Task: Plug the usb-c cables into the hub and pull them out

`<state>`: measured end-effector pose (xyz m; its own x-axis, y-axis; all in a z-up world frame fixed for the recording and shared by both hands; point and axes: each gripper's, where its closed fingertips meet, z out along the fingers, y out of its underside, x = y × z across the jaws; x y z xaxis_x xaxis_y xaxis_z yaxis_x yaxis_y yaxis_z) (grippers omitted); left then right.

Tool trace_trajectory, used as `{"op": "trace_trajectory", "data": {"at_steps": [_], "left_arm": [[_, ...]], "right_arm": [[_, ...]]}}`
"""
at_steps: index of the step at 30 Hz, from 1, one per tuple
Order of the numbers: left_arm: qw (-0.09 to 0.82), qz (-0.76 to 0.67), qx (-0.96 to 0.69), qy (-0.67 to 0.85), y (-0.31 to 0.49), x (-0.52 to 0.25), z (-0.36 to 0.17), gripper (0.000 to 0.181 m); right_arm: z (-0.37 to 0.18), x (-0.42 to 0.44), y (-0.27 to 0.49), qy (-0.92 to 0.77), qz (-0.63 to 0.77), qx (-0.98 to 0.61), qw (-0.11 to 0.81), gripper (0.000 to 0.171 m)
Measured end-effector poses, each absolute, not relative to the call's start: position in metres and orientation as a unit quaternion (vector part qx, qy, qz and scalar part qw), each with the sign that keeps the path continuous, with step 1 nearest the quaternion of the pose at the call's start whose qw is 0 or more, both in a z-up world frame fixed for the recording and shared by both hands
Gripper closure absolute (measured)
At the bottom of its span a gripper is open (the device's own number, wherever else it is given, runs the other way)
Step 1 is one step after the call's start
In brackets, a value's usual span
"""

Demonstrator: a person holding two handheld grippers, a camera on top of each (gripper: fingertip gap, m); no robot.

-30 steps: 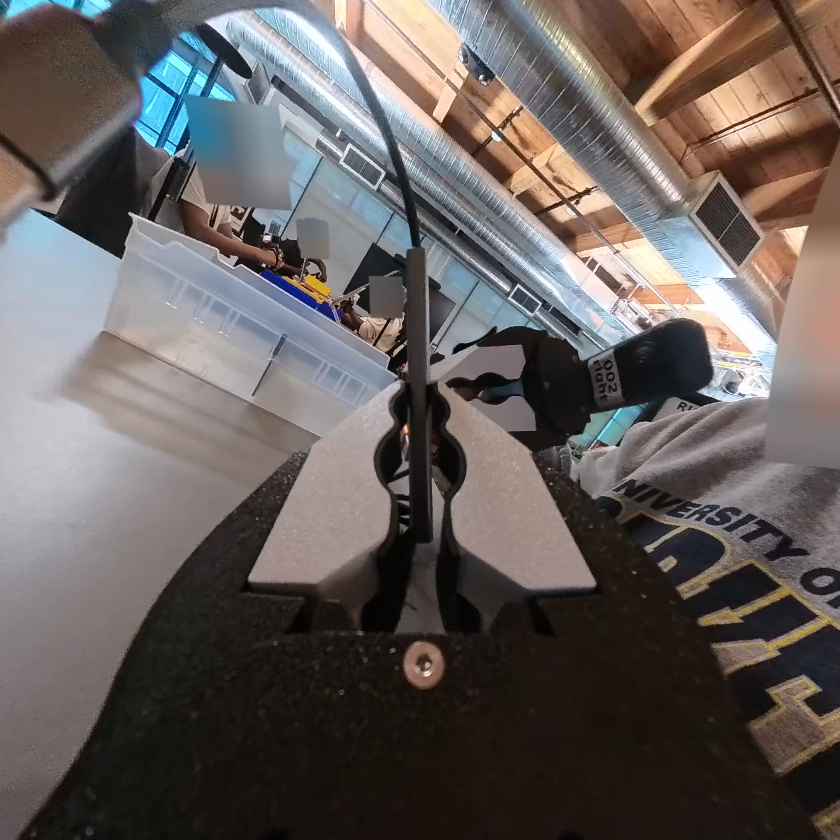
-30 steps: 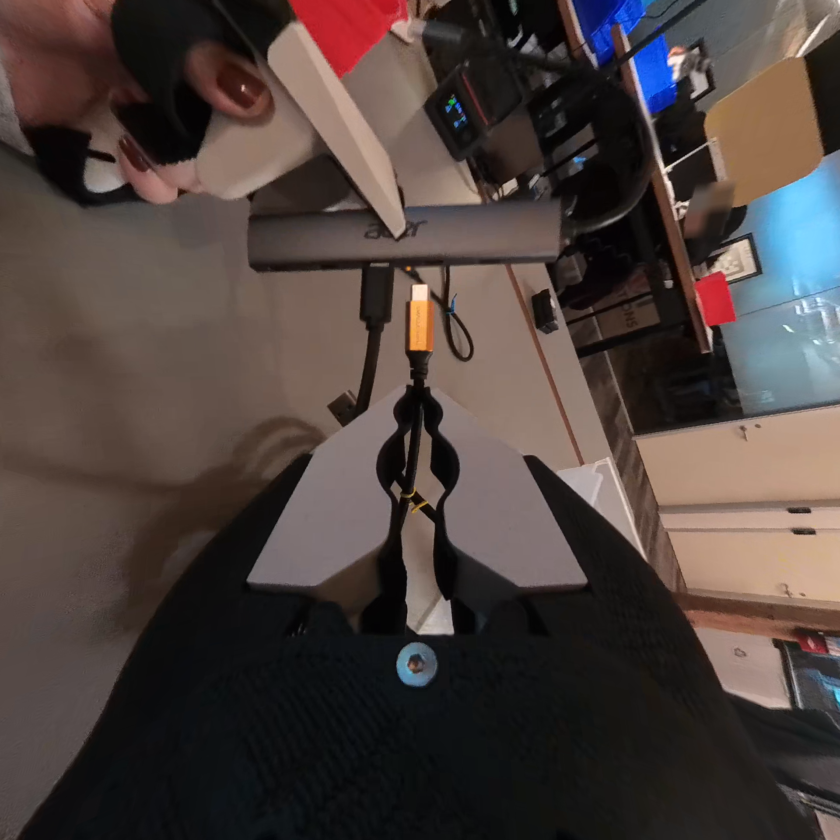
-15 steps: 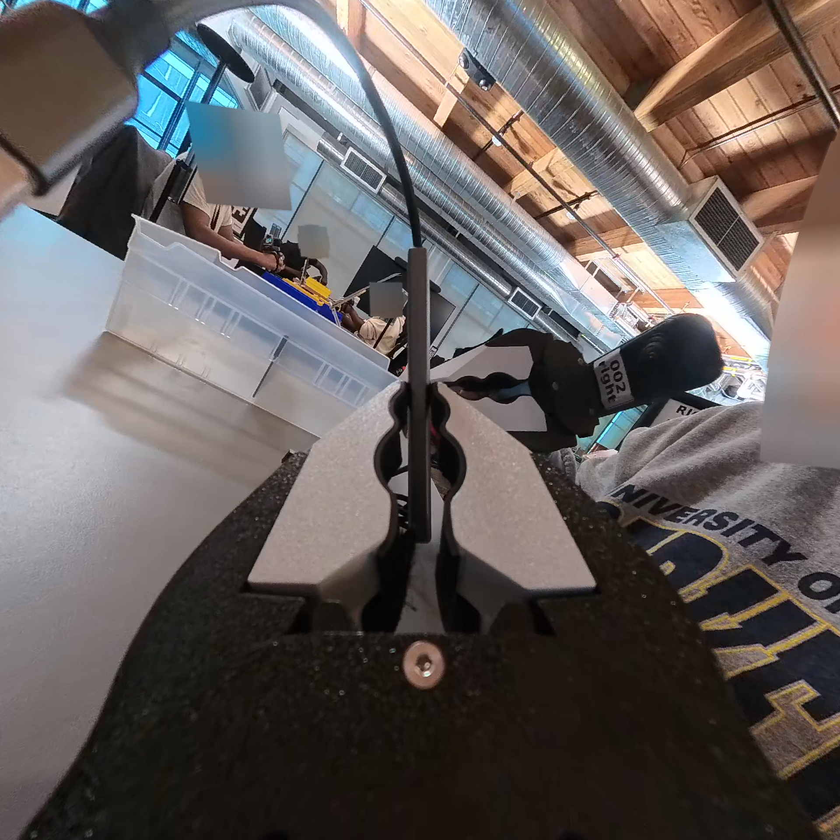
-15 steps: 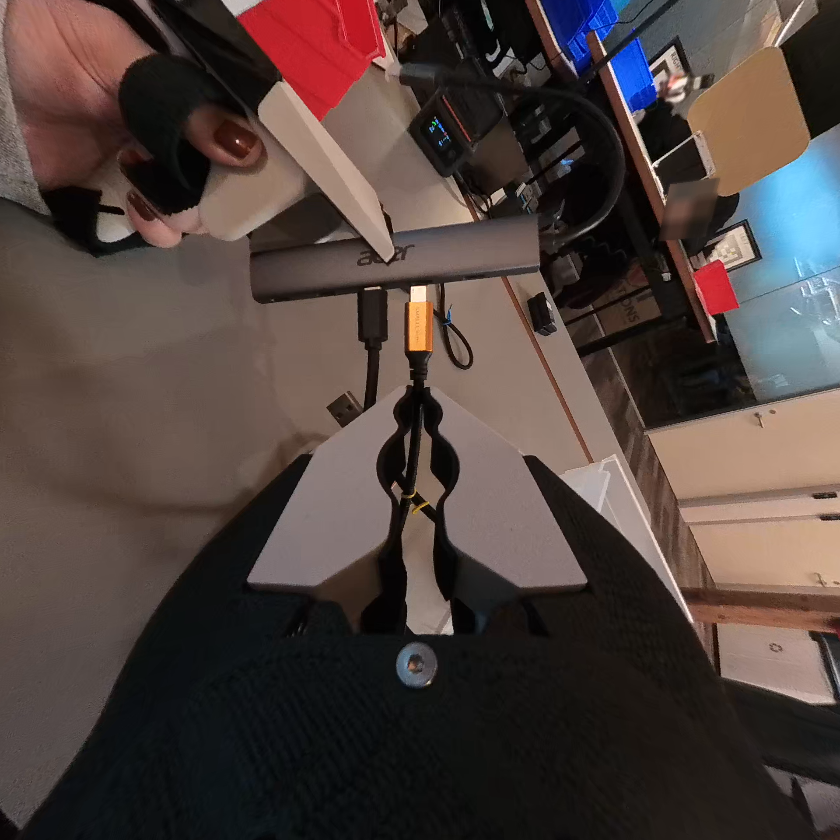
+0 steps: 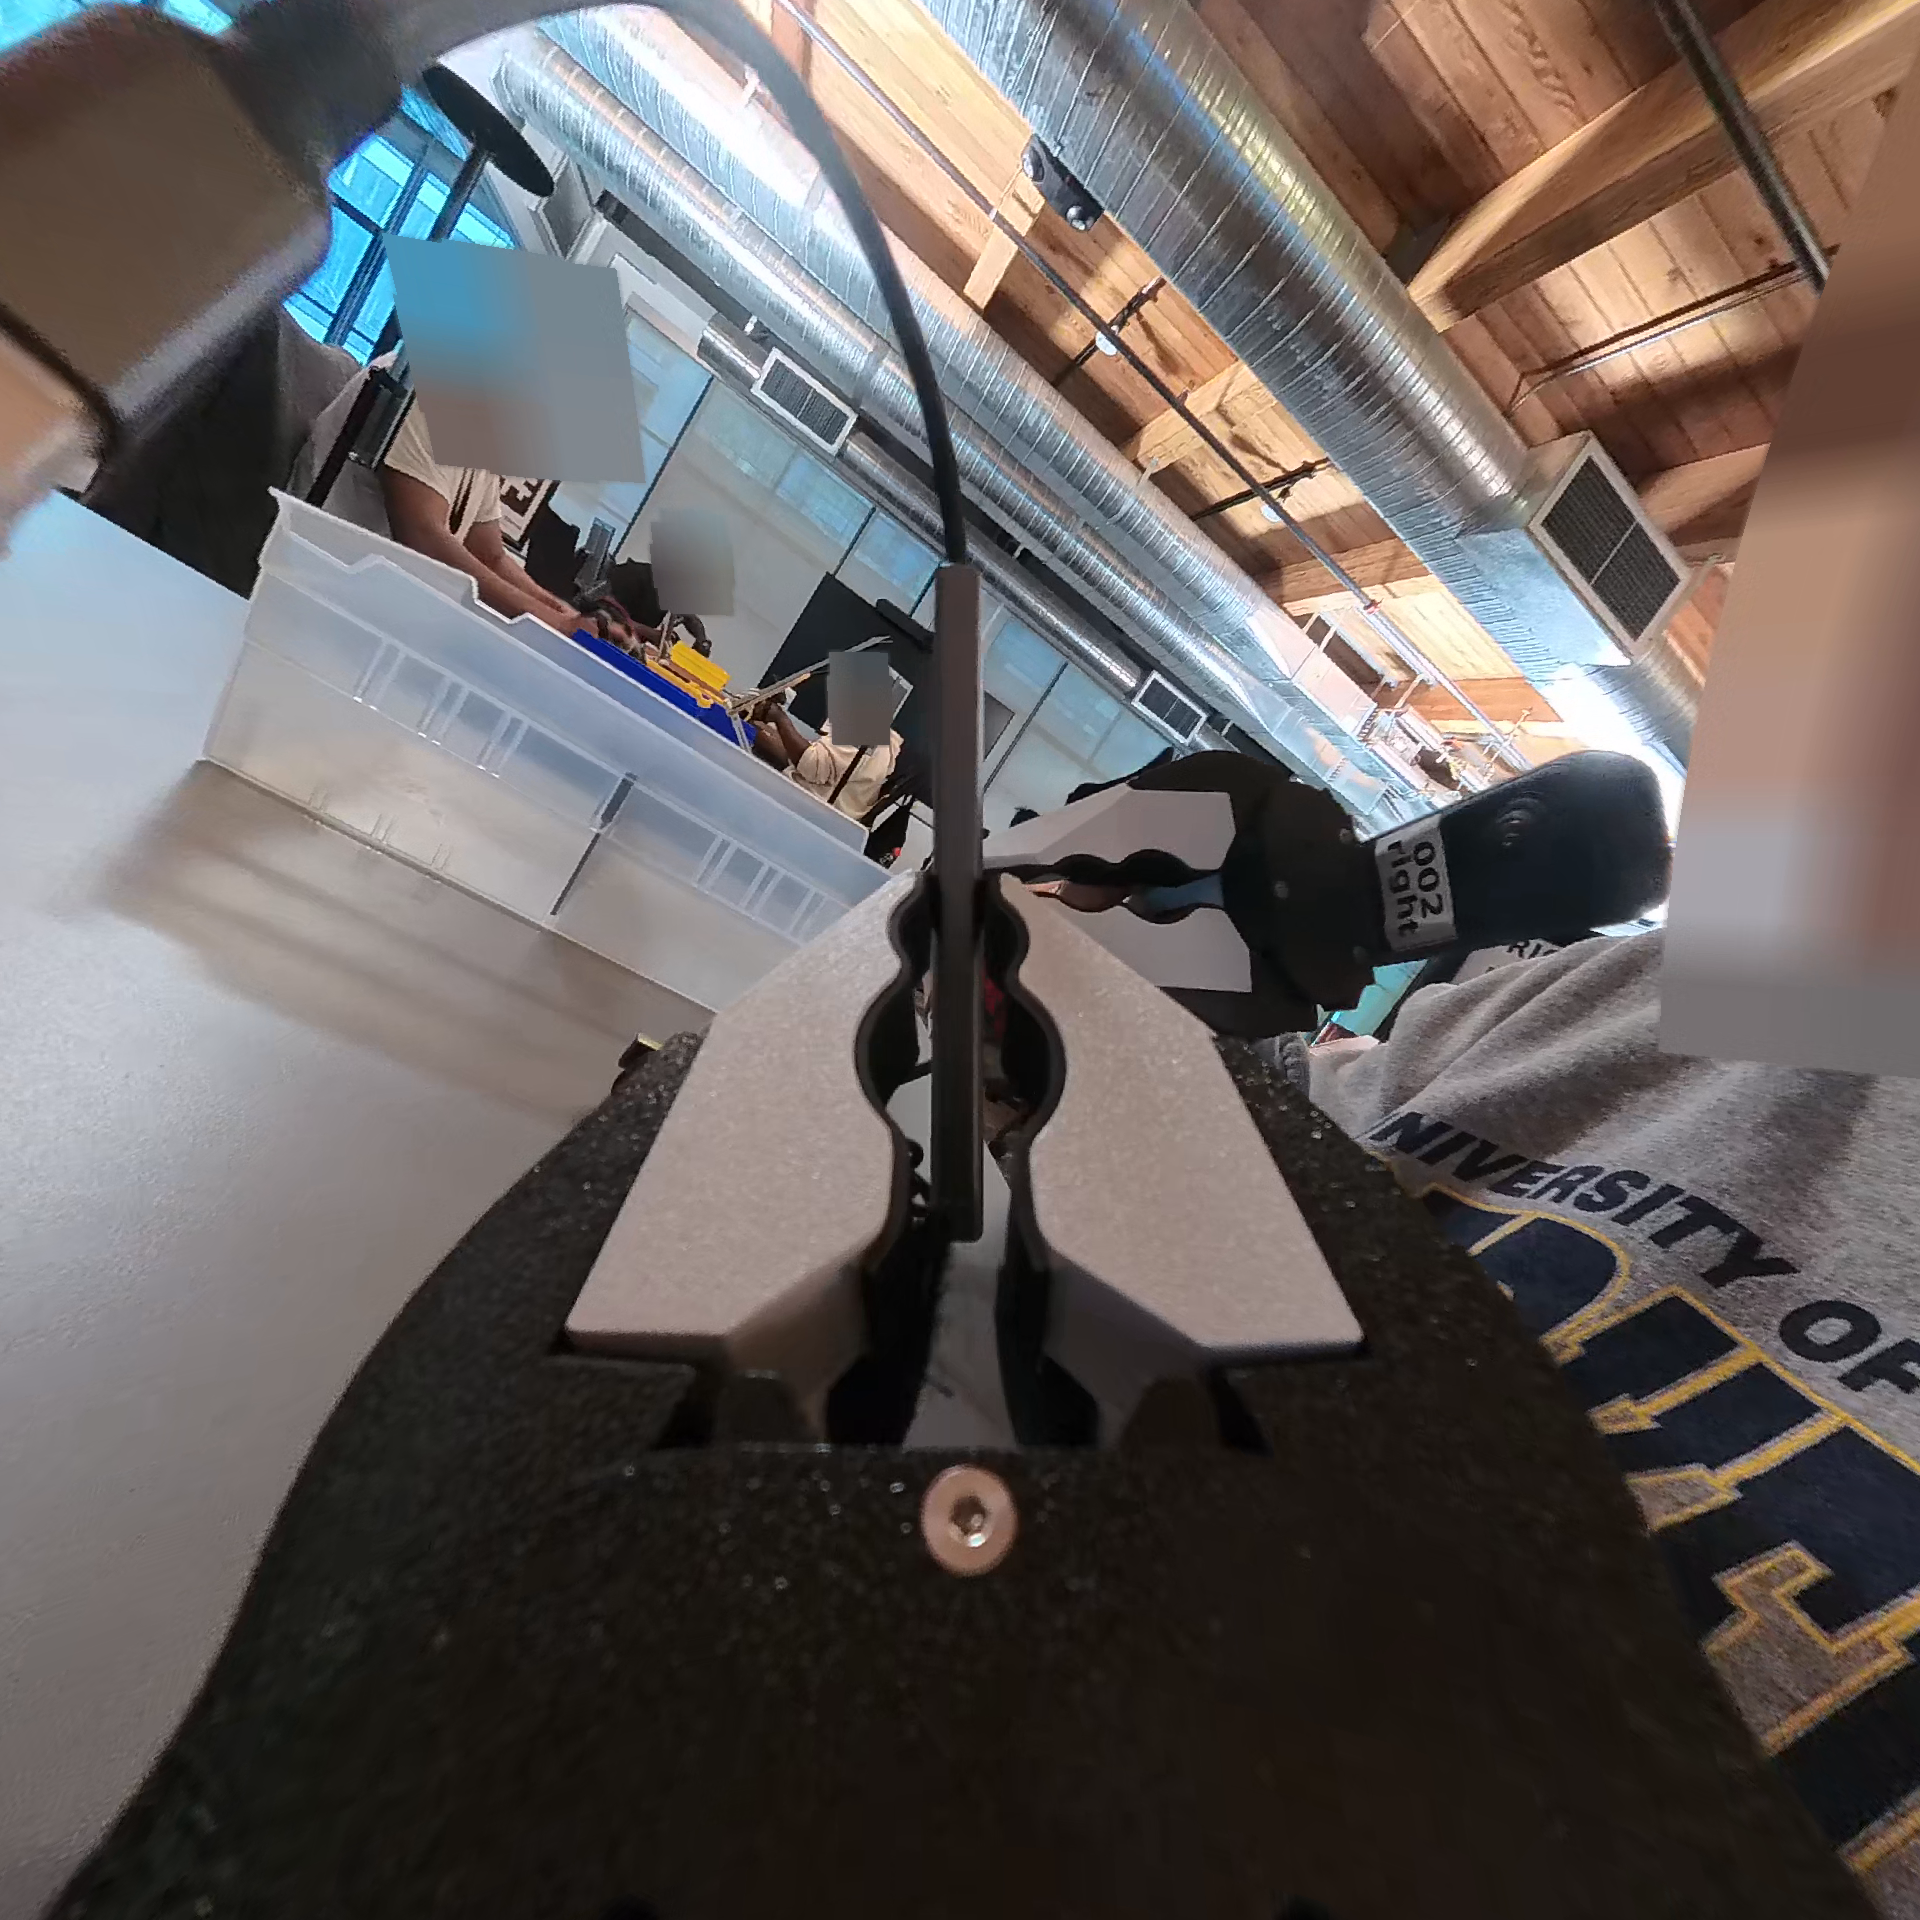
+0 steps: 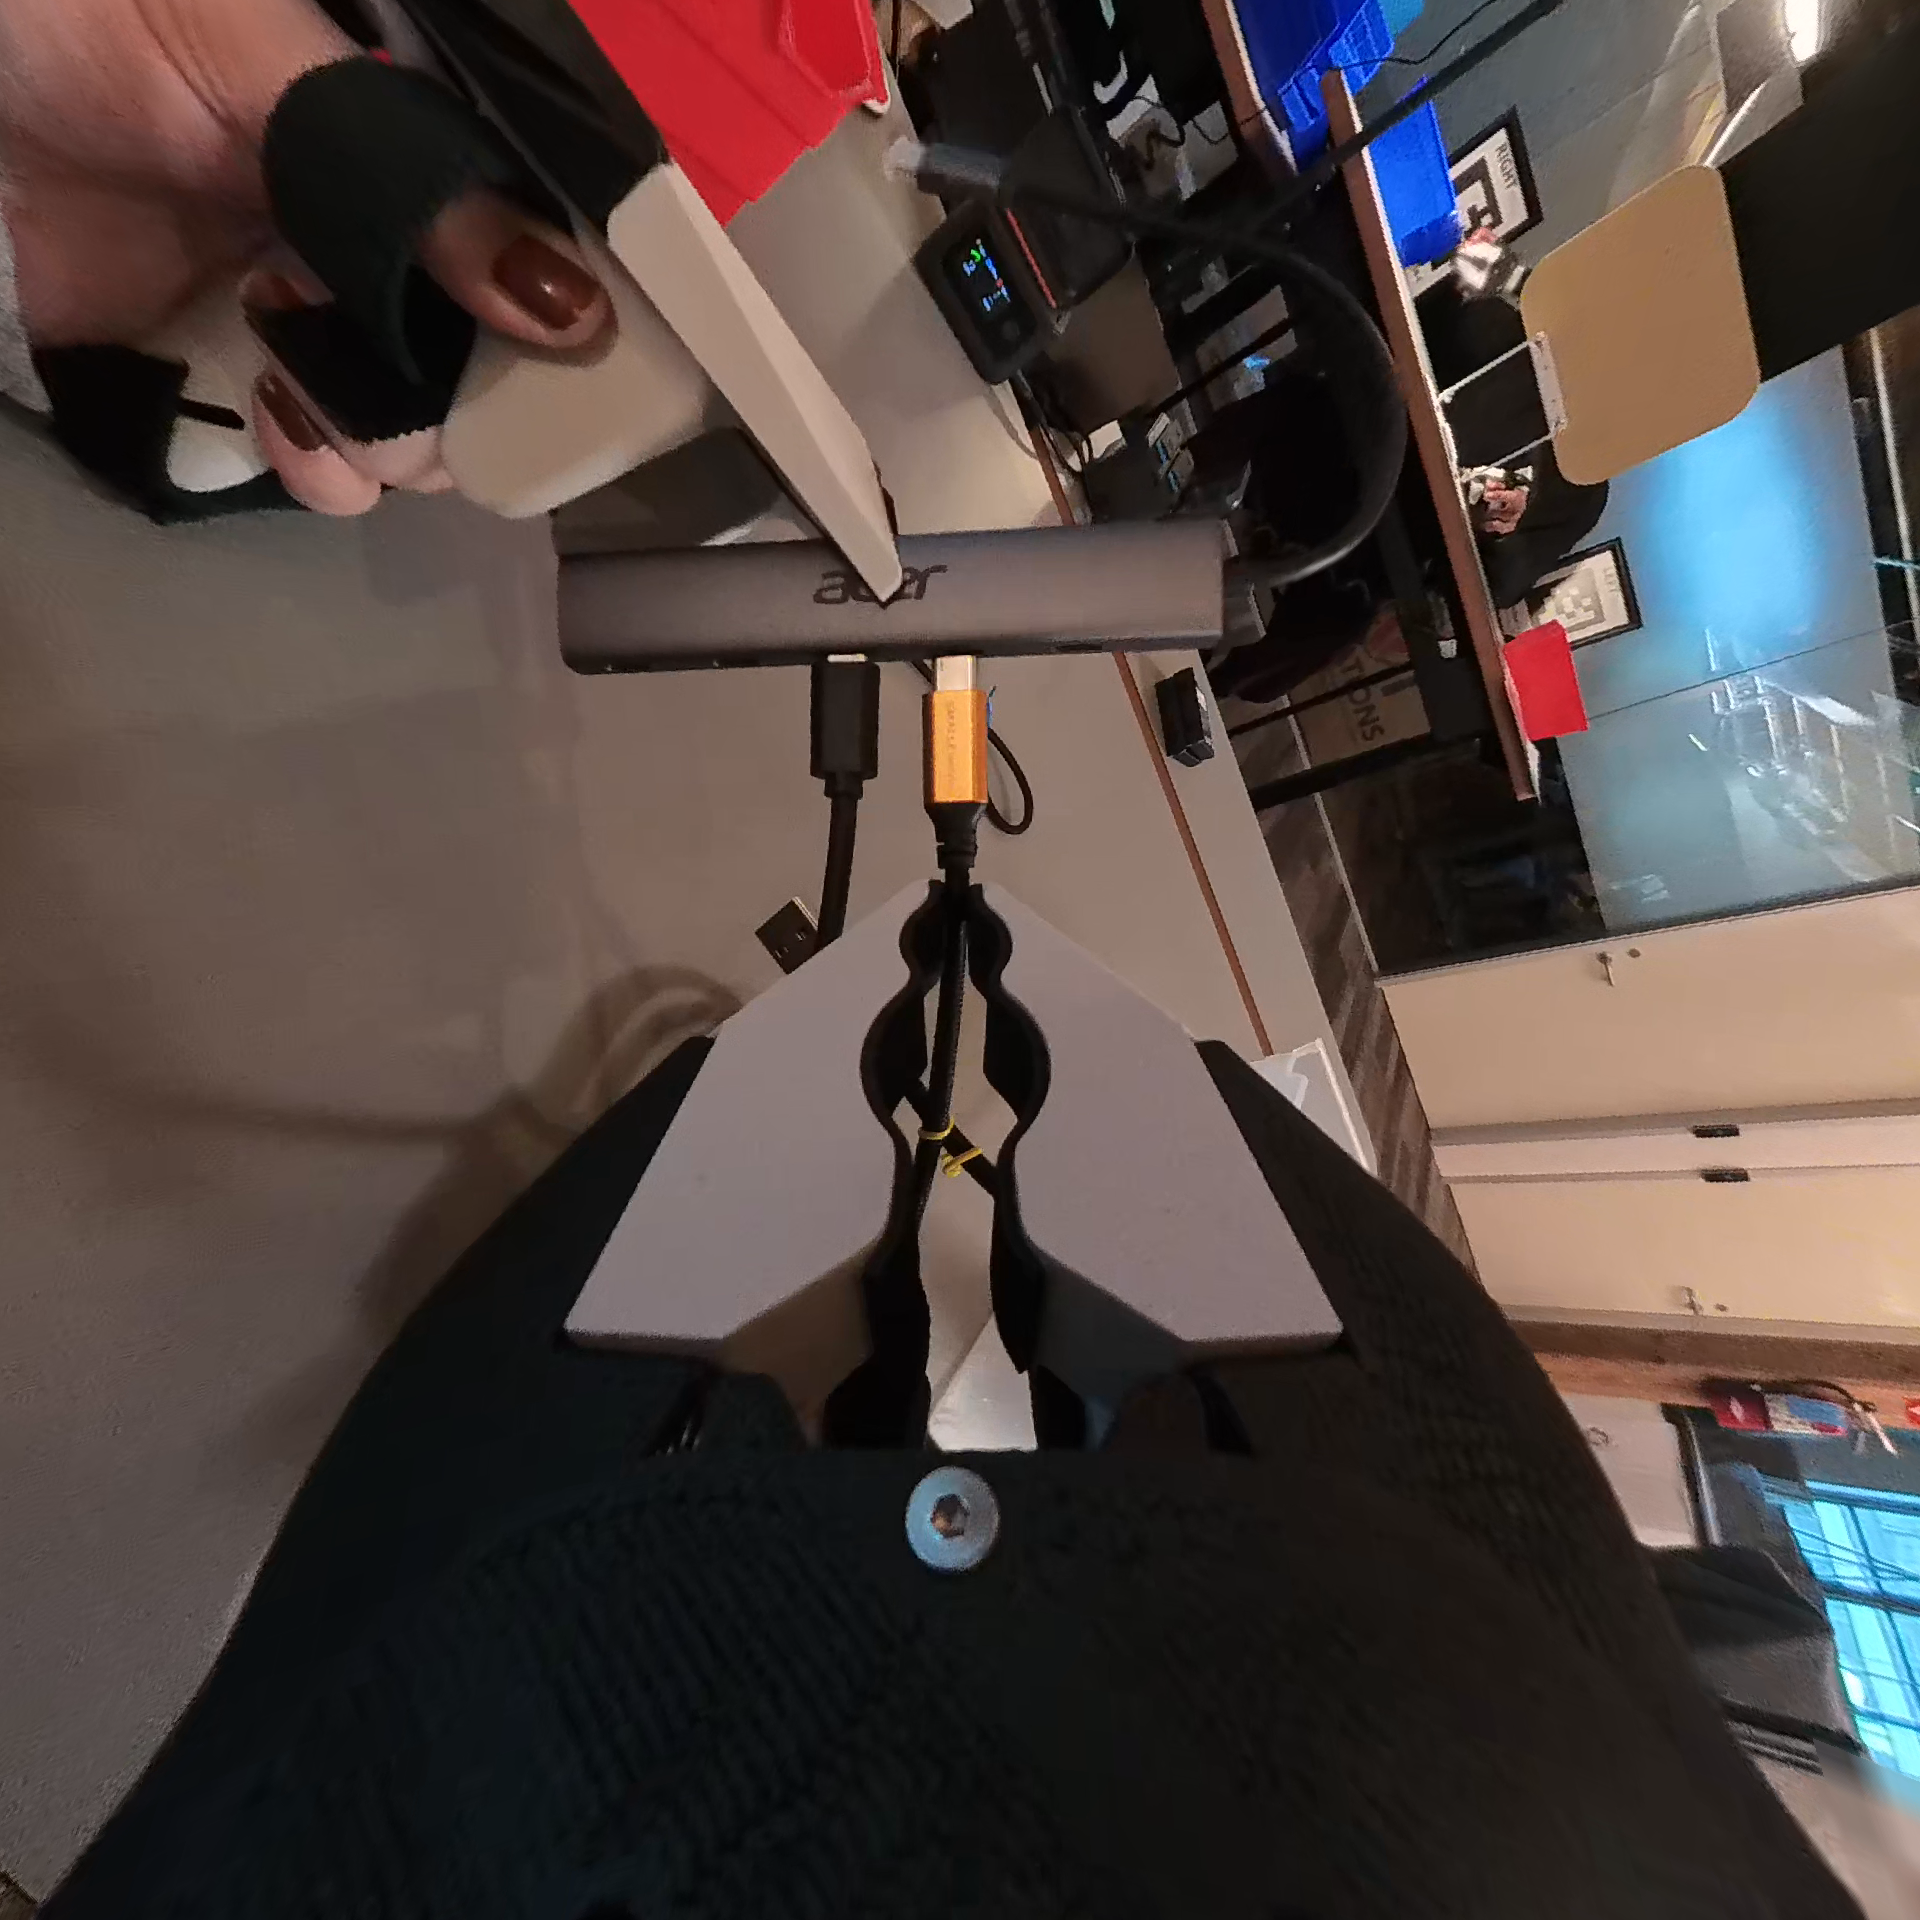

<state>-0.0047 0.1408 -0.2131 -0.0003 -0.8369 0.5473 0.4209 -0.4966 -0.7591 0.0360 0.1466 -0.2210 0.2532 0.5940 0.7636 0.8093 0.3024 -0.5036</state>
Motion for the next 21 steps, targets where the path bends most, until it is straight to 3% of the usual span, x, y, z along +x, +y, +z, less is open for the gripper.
{"op": "trace_trajectory", "data": {"at_steps": [21], "left_arm": [[0.466,-0.685,-0.524,0.201,0.1377,-0.0041,-0.2107,0.175]], "right_arm": [[-0.2152,0.0316,0.1432,-0.604,-0.092,-0.586,0.532,0.170]]}}
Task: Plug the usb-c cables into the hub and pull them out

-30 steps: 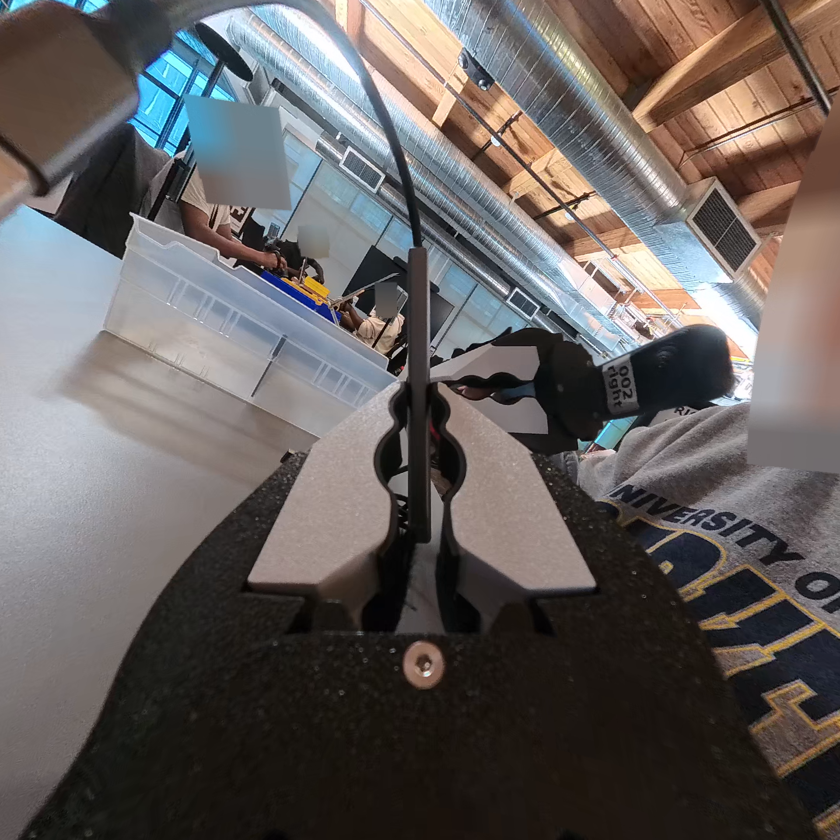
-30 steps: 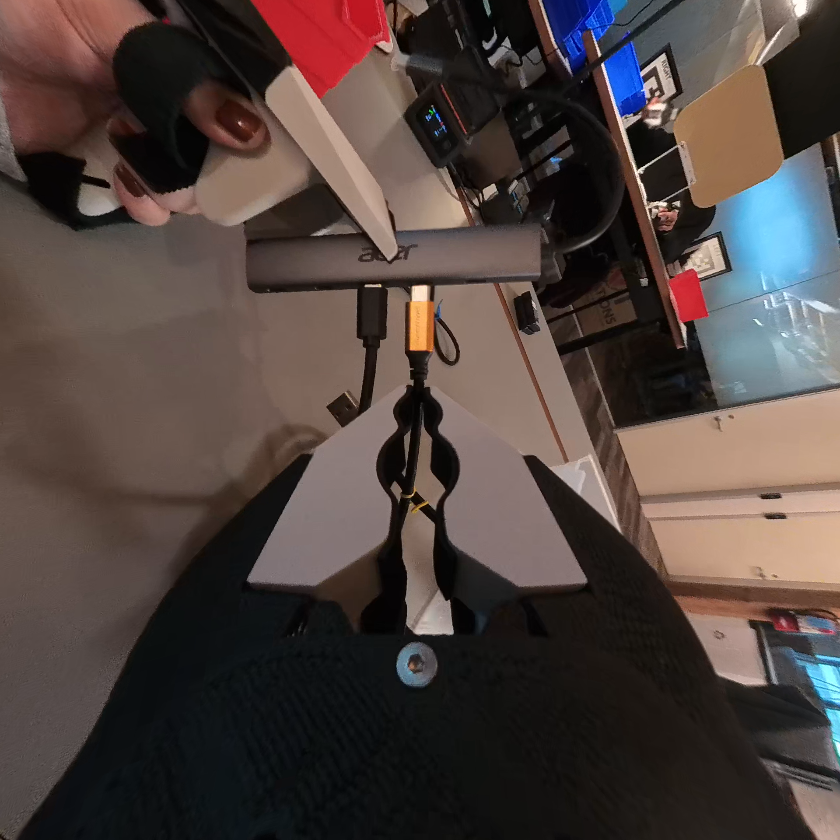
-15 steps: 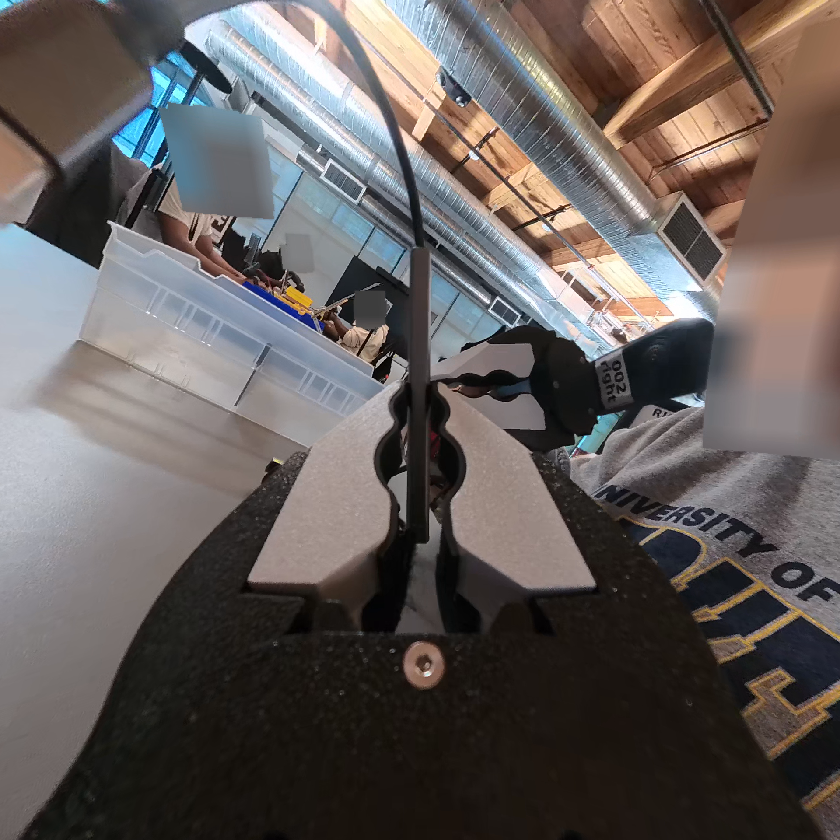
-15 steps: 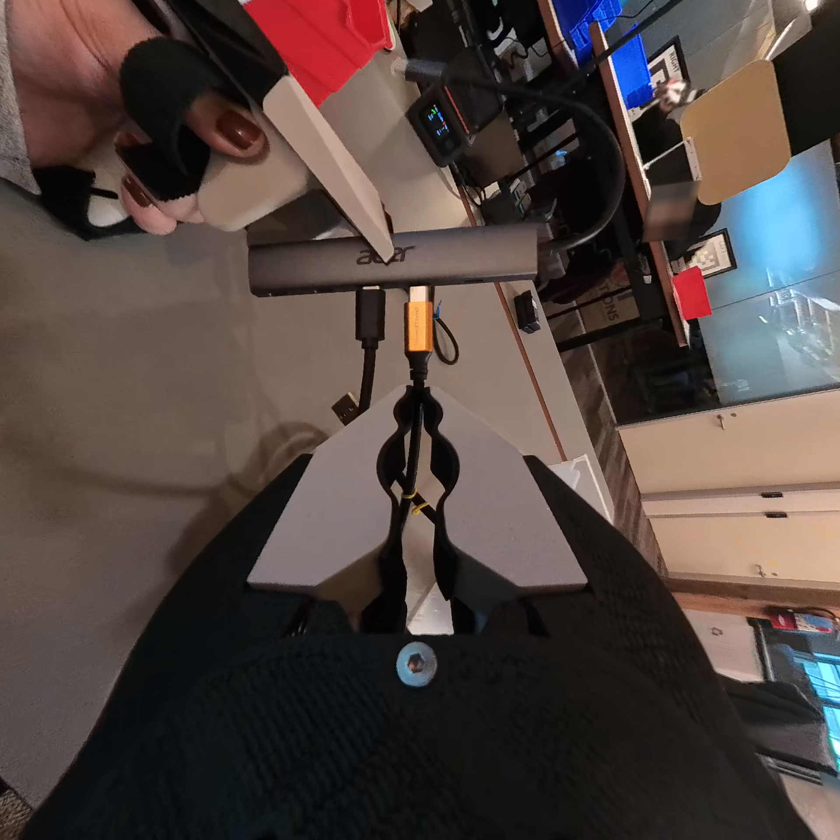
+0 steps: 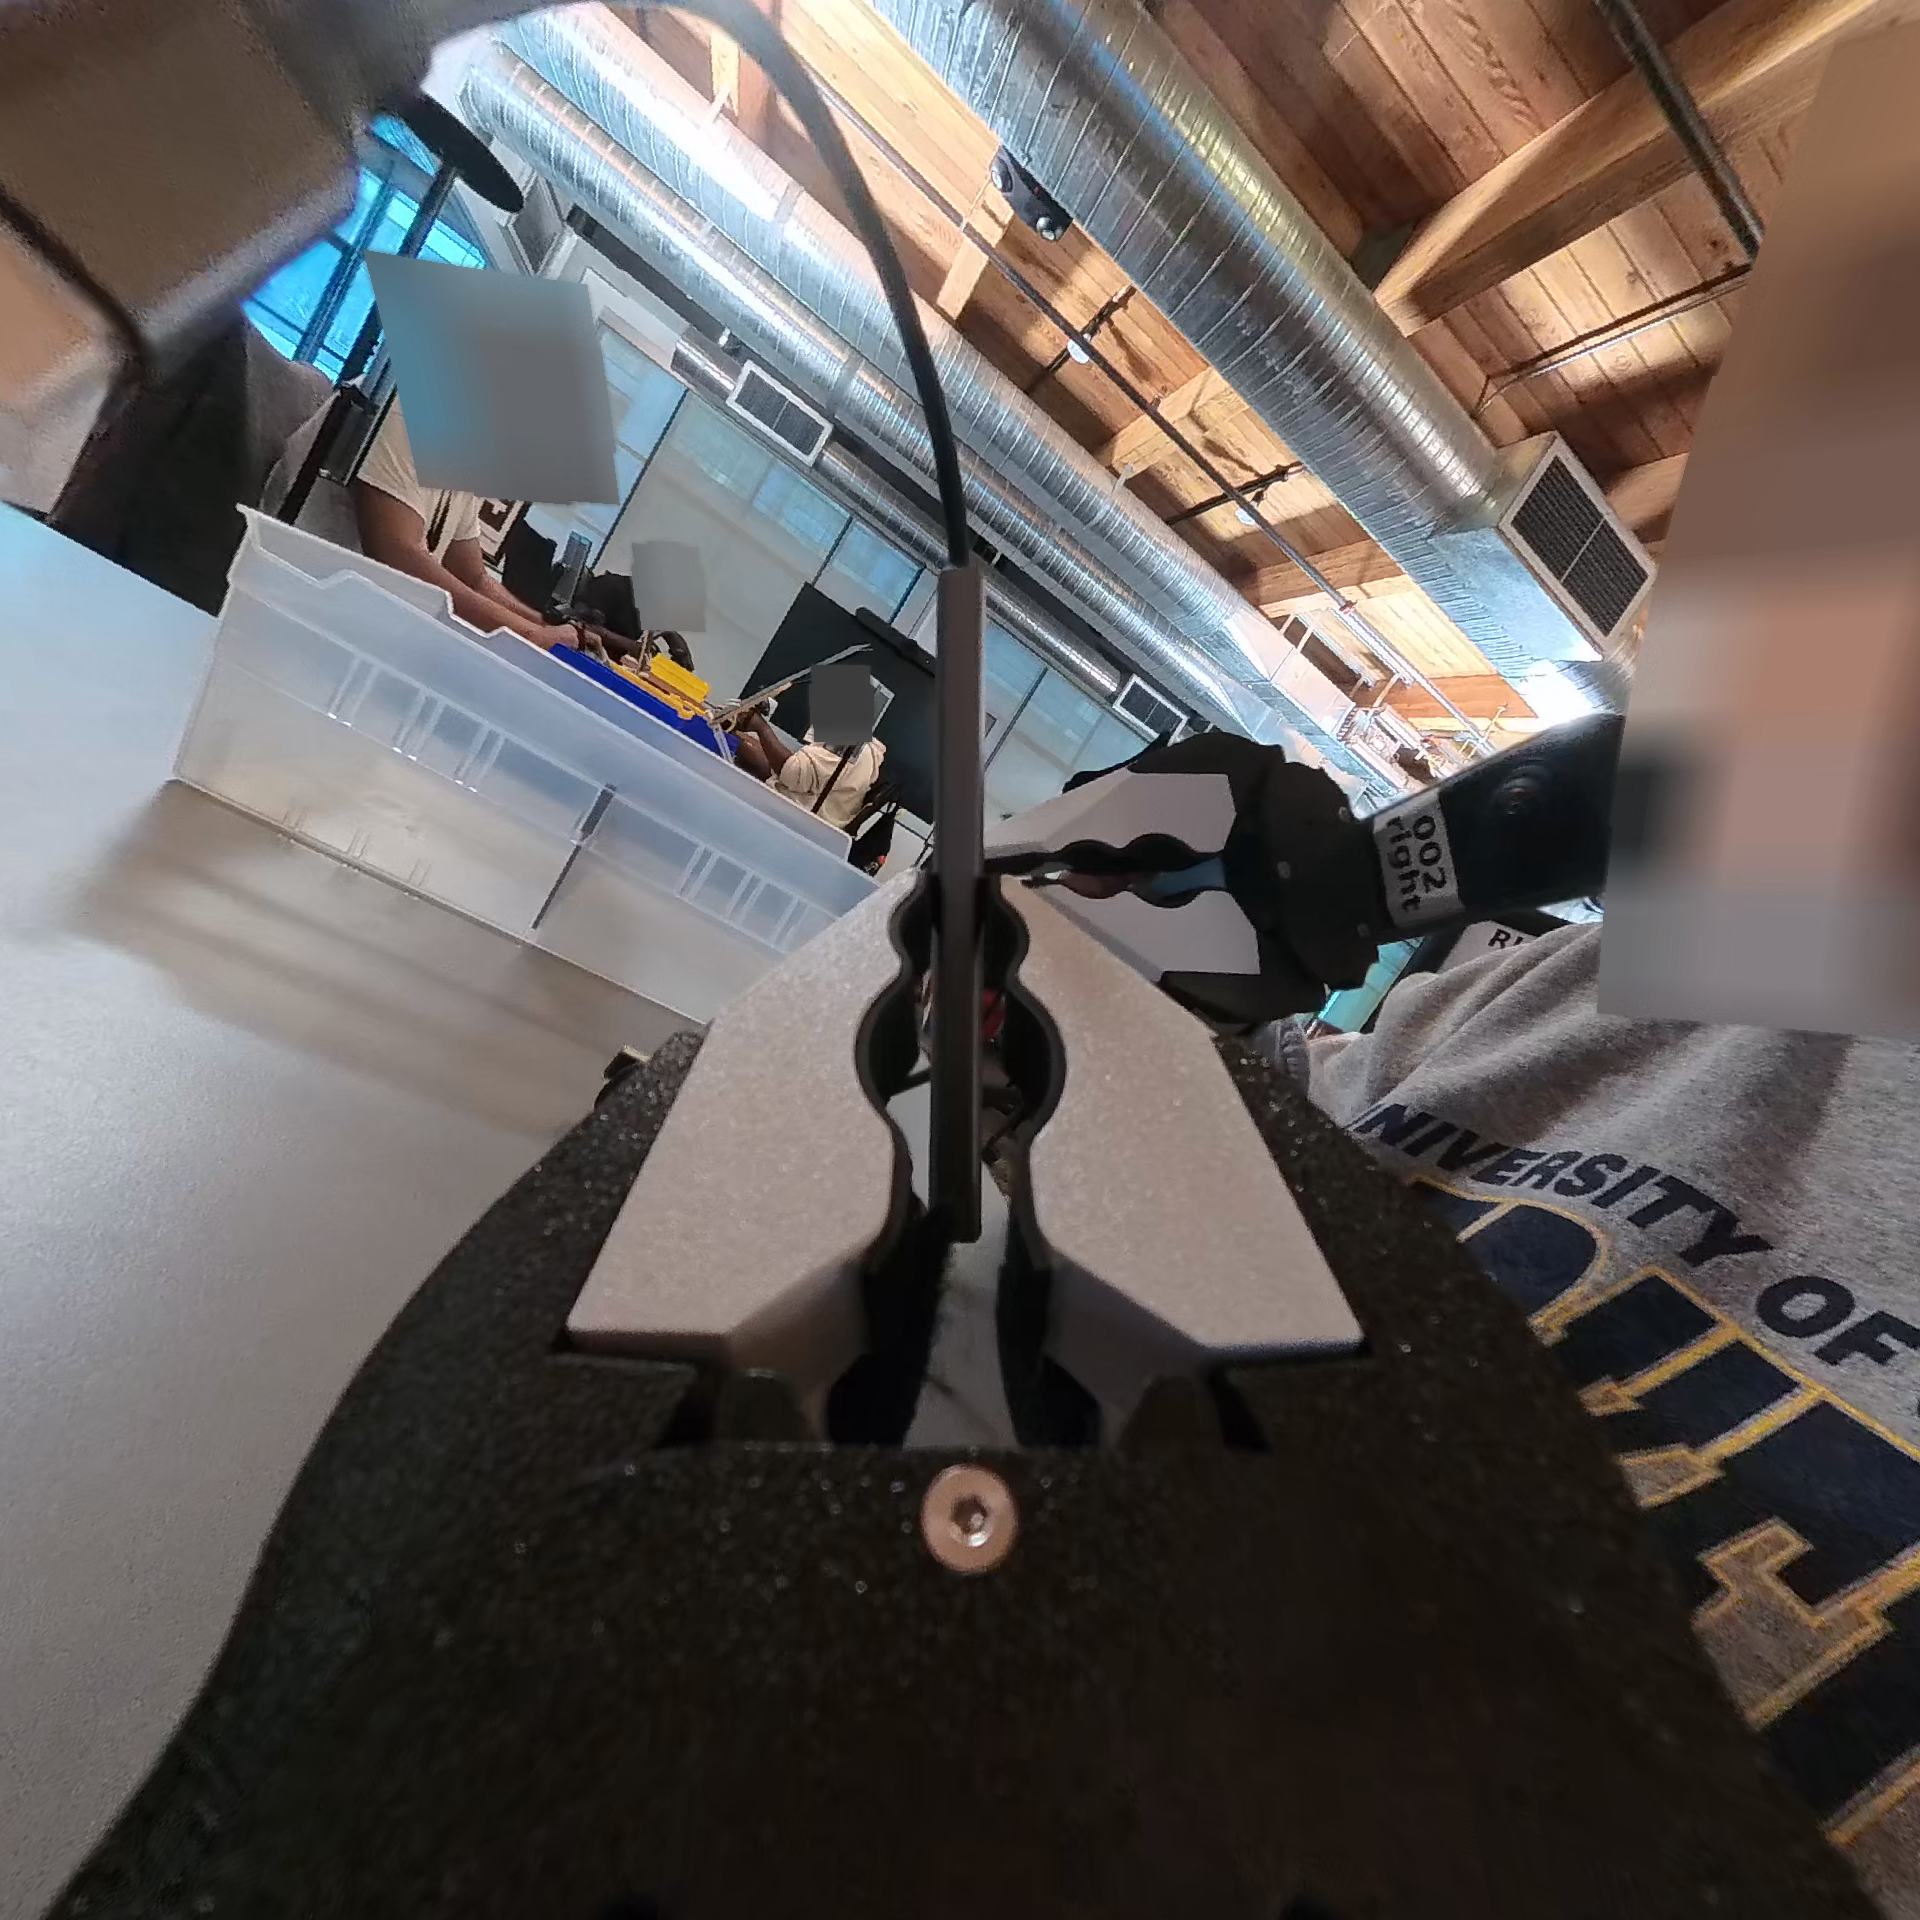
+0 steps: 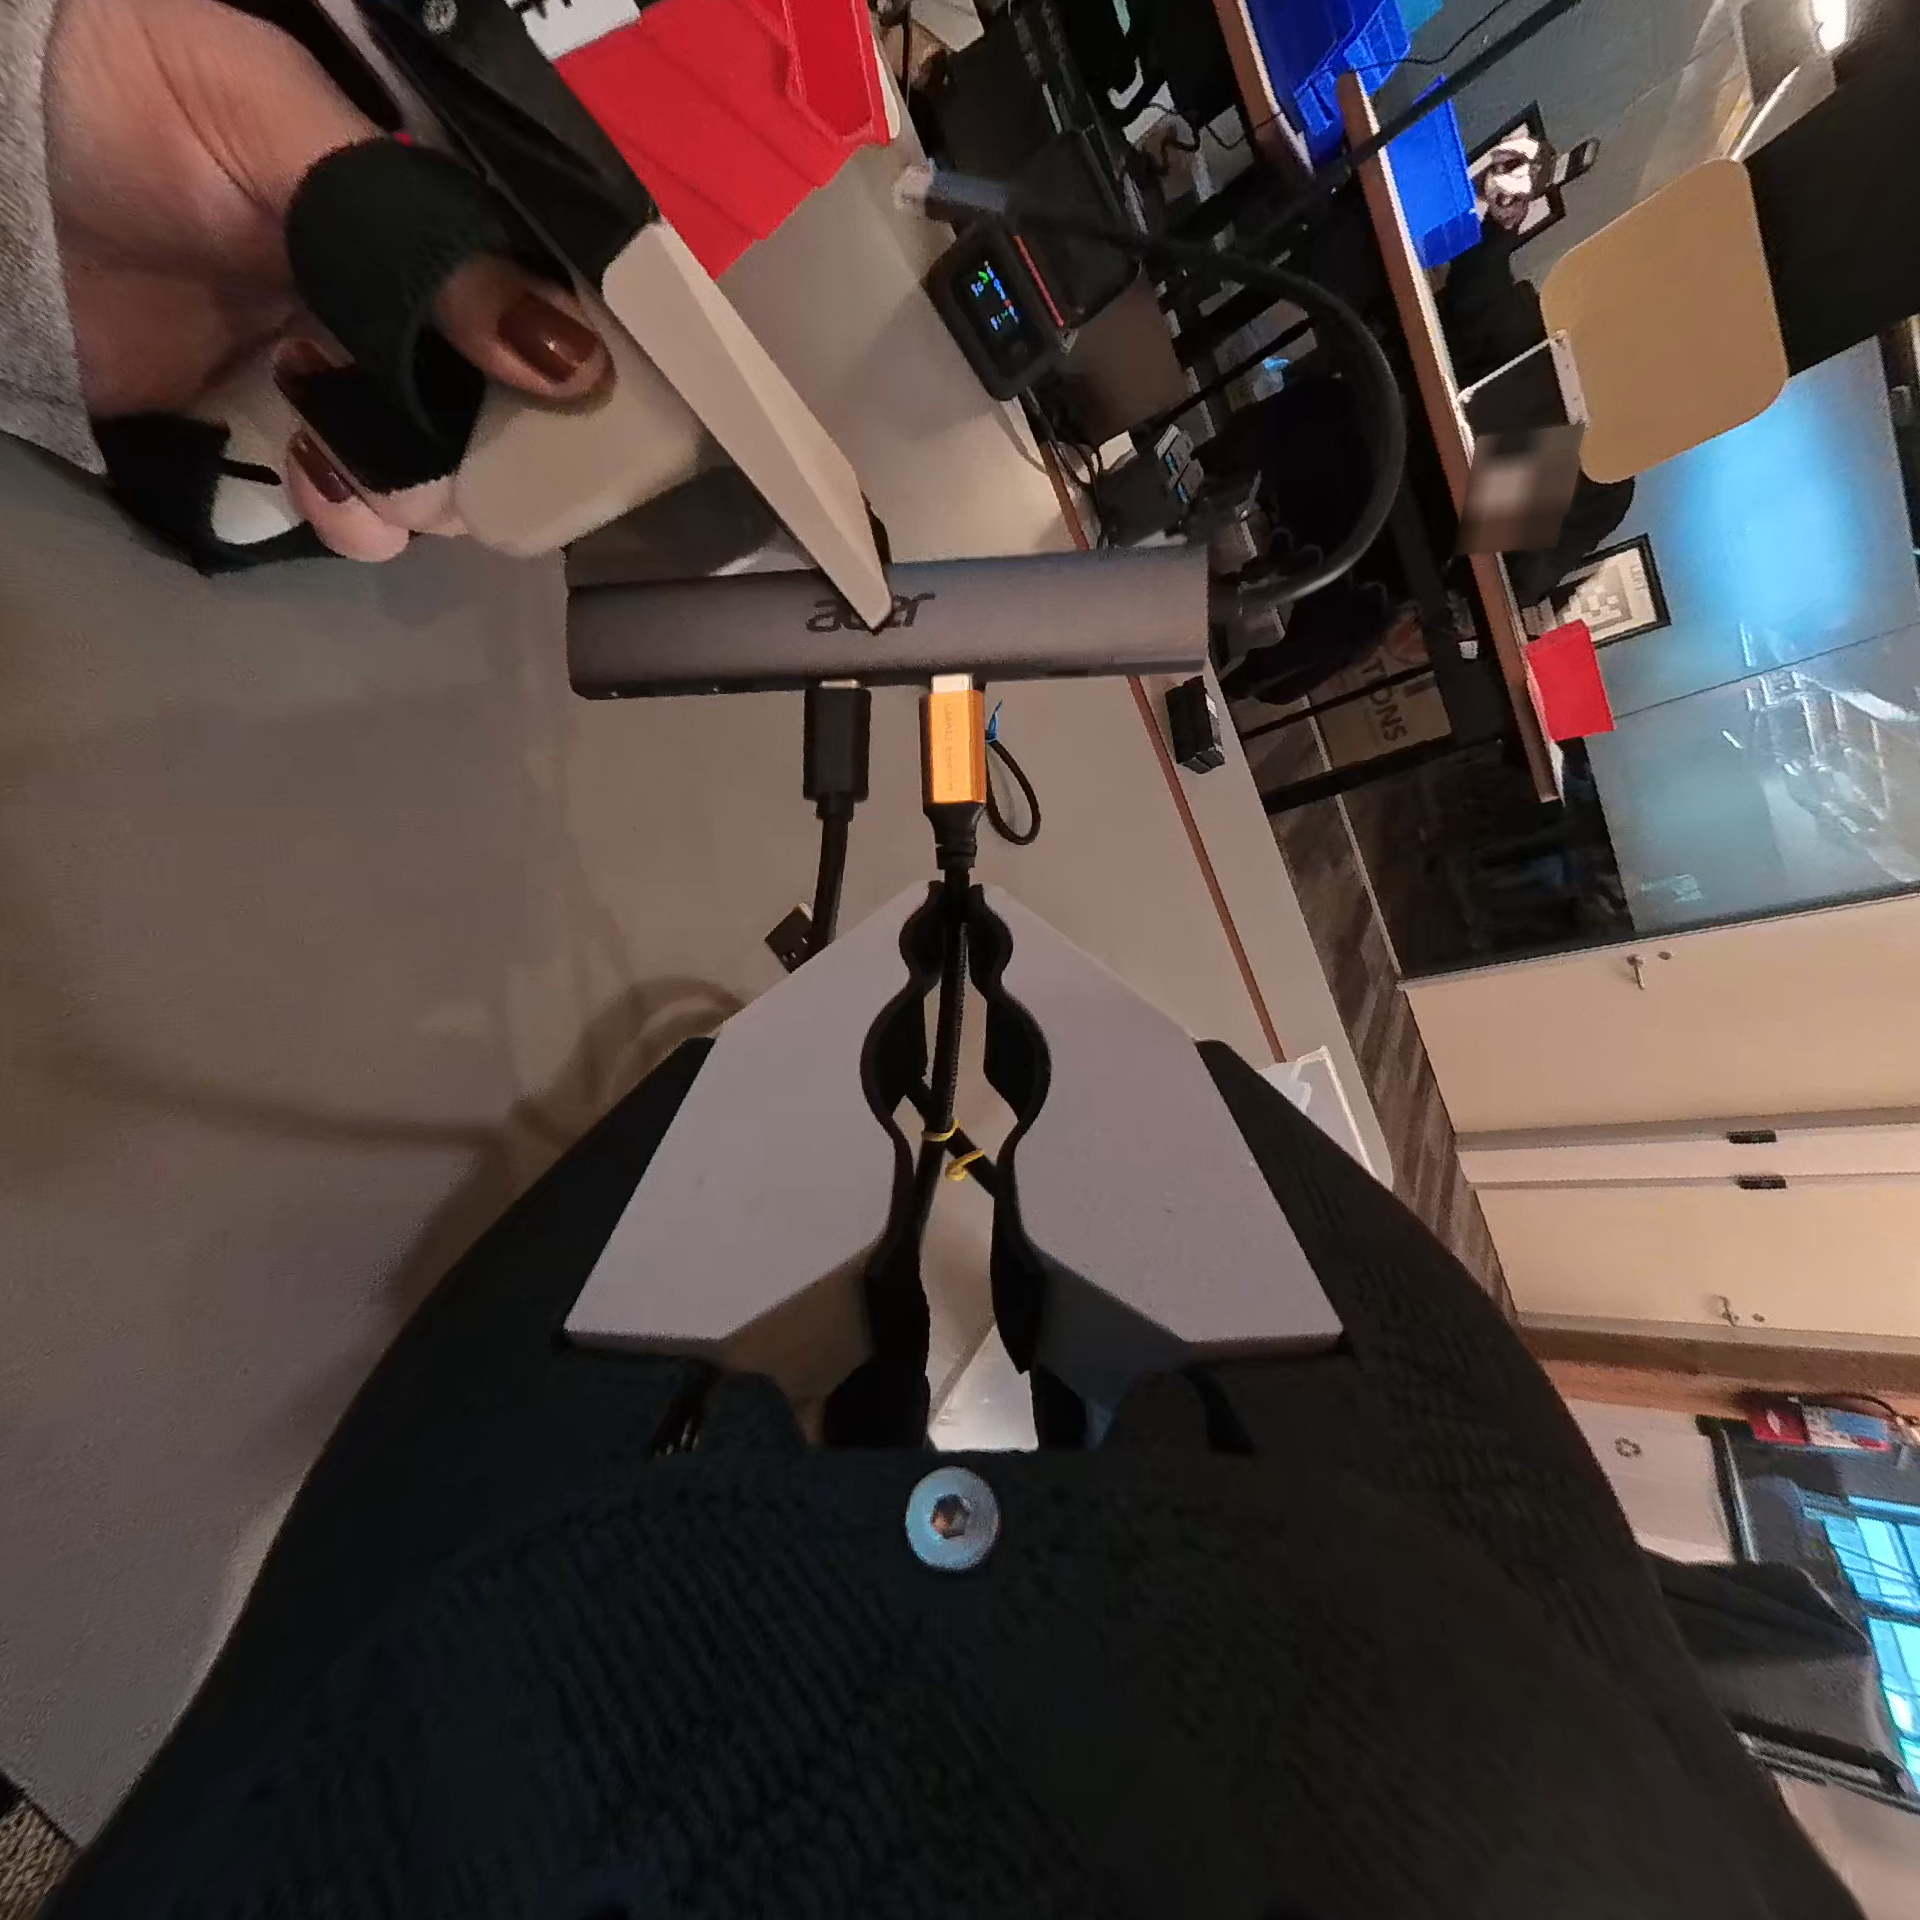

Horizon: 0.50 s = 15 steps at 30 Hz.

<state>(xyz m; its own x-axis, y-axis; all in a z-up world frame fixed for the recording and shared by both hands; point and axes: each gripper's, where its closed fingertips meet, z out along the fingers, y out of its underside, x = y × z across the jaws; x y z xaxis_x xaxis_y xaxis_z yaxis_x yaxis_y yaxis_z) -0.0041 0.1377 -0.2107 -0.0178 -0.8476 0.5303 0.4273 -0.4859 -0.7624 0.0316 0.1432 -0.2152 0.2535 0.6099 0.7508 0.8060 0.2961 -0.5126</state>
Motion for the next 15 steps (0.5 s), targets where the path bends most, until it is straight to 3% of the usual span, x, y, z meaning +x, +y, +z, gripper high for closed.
{"op": "trace_trajectory", "data": {"at_steps": [15], "left_arm": [[0.468,-0.667,-0.540,0.211,0.1382,0.0003,-0.2138,0.175]], "right_arm": [[-0.2238,0.0338,0.1452,-0.623,-0.097,-0.566,0.531,0.170]]}}
